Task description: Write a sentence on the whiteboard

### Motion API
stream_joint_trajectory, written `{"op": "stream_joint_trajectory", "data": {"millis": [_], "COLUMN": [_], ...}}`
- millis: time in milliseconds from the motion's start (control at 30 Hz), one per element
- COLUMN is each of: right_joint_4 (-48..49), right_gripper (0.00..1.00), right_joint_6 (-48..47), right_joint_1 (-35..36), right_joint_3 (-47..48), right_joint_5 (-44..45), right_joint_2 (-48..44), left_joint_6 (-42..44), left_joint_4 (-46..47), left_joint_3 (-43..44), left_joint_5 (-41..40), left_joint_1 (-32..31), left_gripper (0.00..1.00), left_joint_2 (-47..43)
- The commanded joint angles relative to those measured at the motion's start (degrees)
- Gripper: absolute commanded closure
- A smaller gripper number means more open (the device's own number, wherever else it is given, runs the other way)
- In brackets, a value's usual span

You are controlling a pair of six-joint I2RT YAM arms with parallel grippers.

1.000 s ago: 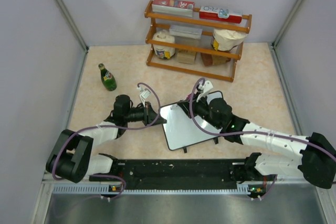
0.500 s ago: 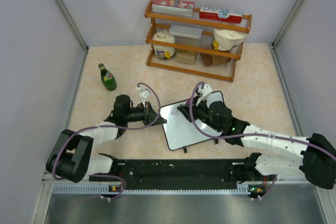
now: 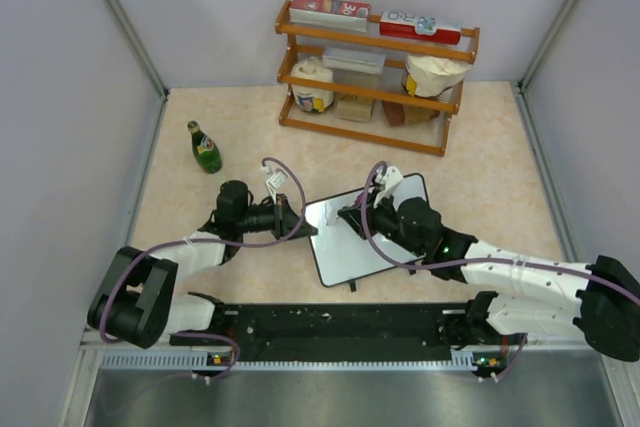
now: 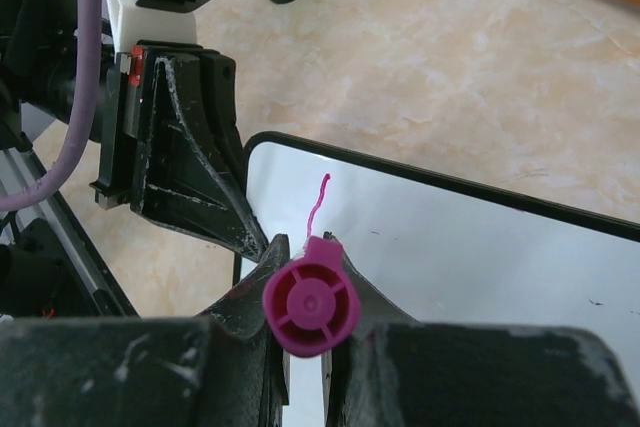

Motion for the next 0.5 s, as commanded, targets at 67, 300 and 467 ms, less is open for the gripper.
{"op": "stream_joint_trajectory", "data": {"millis": [67,300,467], "right_joint_4": [-1.4,-4.3,-6.0], "right_gripper": [1.00,1.00,1.00], "right_joint_6": [-0.2,0.2,-0.2], "right_joint_1": [0.6,0.7,0.7], "right_joint_3": [0.8,3.9,5.5], "right_joint_5": [-0.1,-1.0,-0.4], "right_joint_2": [-4.3,-10.0,-11.0], "left_joint_6": [4.6,4.7,4.7], "left_joint_4": [-0.4,-0.3,-0.4], "left_joint_3": [0.1,0.2,0.1], "left_joint_5": [-2.5,-2.5,-2.7], "left_joint_1": [-0.3,-0.3,-0.3], "left_gripper": [1.00,1.00,1.00], "left_joint_2": [0.6,1.0,0.8]}}
